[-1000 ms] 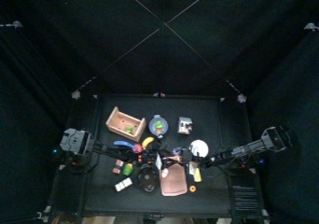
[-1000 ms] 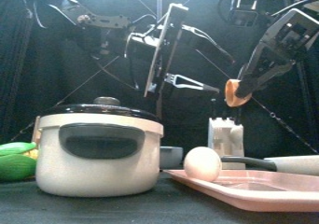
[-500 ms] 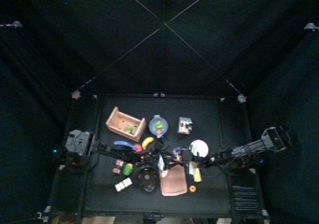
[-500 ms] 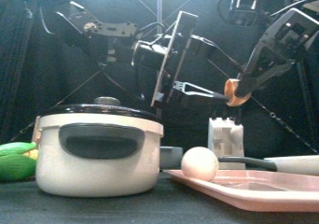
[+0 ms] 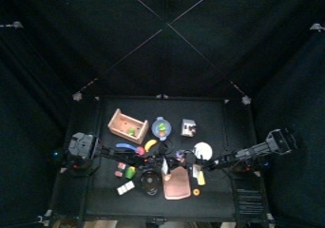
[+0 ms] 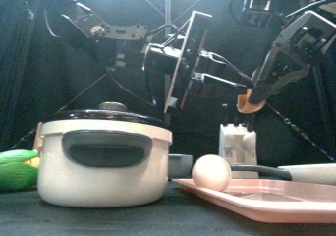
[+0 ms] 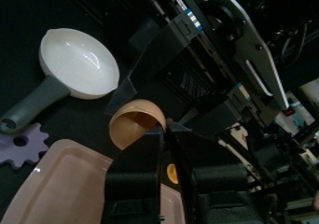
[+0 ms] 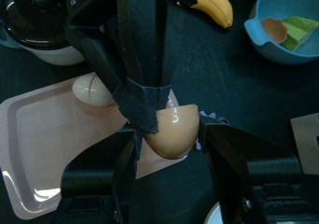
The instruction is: Hand over eggshell
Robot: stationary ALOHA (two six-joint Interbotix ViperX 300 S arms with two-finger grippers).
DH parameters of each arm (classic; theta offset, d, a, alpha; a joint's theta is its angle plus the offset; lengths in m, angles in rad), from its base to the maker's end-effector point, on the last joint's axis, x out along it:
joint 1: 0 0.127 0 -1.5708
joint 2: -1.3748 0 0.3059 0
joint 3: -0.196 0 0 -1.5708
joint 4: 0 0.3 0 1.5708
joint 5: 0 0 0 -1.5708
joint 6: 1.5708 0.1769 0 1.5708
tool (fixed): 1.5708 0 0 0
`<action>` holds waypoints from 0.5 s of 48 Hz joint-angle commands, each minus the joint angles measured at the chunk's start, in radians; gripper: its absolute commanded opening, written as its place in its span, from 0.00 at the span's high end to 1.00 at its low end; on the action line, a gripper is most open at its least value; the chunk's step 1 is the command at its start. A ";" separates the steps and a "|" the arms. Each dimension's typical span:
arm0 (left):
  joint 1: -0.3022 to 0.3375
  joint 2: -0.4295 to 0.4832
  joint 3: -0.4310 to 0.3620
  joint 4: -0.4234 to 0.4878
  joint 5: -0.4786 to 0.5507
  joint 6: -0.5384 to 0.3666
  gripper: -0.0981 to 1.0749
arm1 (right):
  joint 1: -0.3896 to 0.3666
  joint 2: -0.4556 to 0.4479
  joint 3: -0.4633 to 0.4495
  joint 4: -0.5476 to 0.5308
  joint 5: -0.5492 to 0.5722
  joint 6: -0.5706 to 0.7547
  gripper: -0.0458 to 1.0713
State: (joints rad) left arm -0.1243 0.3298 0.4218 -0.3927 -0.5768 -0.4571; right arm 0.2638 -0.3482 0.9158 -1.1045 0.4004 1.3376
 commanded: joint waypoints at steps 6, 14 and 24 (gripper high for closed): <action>0.006 -0.018 0.005 0.011 -0.003 0.003 0.53 | -0.003 -0.012 -0.026 -0.008 -0.003 0.002 0.33; 0.015 -0.031 0.034 0.048 -0.003 0.002 0.53 | -0.003 -0.012 -0.017 -0.008 -0.003 0.000 0.21; 0.017 -0.072 0.078 0.075 -0.003 0.005 0.53 | 0.000 -0.028 0.000 0.008 -0.002 0.002 0.15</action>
State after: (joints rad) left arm -0.1089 0.3068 0.5001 -0.3390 -0.5737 -0.4556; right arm 0.2623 -0.3451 0.9219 -1.1045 0.3988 1.3392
